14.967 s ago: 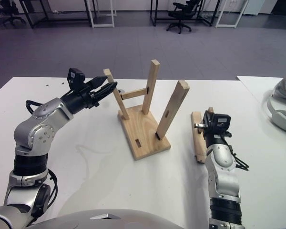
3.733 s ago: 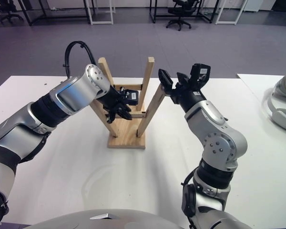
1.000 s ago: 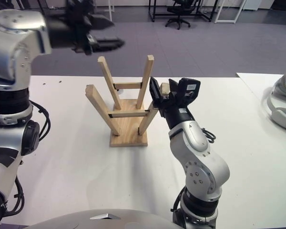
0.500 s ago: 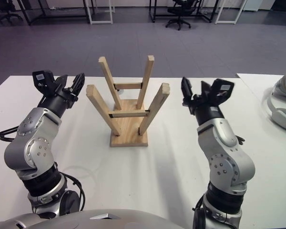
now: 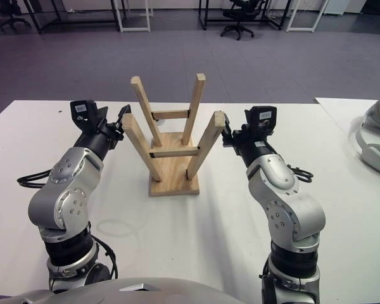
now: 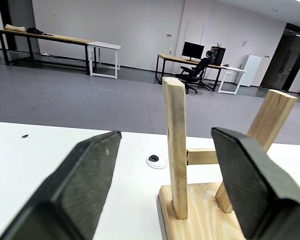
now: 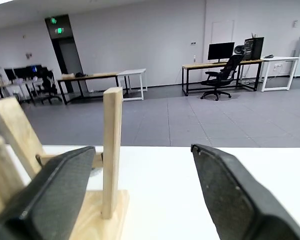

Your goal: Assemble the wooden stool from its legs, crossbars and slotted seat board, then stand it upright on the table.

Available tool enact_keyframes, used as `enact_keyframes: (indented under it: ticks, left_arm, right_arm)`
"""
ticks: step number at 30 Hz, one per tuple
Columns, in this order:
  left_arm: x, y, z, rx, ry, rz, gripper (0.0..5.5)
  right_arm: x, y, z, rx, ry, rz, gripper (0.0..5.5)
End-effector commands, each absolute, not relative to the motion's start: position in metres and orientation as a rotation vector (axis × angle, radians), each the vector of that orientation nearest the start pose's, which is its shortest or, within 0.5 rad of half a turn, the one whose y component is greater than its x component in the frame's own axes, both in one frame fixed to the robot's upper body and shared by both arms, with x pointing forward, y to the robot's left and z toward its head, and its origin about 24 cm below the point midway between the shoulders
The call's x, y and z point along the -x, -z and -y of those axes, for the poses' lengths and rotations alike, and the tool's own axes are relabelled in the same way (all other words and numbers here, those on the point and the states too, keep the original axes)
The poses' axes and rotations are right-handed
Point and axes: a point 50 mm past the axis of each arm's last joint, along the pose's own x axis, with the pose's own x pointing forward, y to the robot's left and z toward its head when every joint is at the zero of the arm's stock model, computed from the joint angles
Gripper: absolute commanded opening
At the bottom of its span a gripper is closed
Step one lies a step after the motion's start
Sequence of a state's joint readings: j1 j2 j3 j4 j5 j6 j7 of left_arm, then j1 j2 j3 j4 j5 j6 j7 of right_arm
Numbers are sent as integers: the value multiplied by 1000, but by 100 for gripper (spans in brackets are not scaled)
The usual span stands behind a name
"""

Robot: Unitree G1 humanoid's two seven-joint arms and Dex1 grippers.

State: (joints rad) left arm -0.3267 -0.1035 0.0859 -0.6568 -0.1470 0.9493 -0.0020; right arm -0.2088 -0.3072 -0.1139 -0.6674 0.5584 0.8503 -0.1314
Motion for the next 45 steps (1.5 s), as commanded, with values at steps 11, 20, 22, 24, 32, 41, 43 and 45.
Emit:
enact_keyframes:
  ticks: [11, 20, 22, 24, 32, 41, 43, 45]
  left_arm:
    - [-294, -246, -184, 93, 275, 282, 334]
    - [-295, -276, -127, 176, 638, 370, 334]
    - [-306, -221, -107, 105, 689, 222, 334]
    - [-307, -141, -86, 24, 754, 20, 334]
    - [-326, -141, -110, 66, 623, 155, 334]
    - [-298, -268, -128, 105, 698, 449, 334]
    - [-285, -277, -127, 117, 709, 463, 334]
    - [-274, -274, -124, 136, 727, 442, 334]
  right_arm:
    - [-262, -236, 201, -37, -212, 296, 359]
    - [-277, -265, 160, -225, -504, 248, 359]
    - [-281, -207, 157, -267, -461, -6, 359]
    - [-279, -159, 157, -255, -406, -205, 359]
    - [-289, -197, 149, -278, -427, 13, 359]
    - [-273, -296, 144, -269, -615, 452, 359]
    - [-271, -306, 144, -264, -632, 481, 359]
    - [-276, -293, 143, -268, -626, 408, 359]
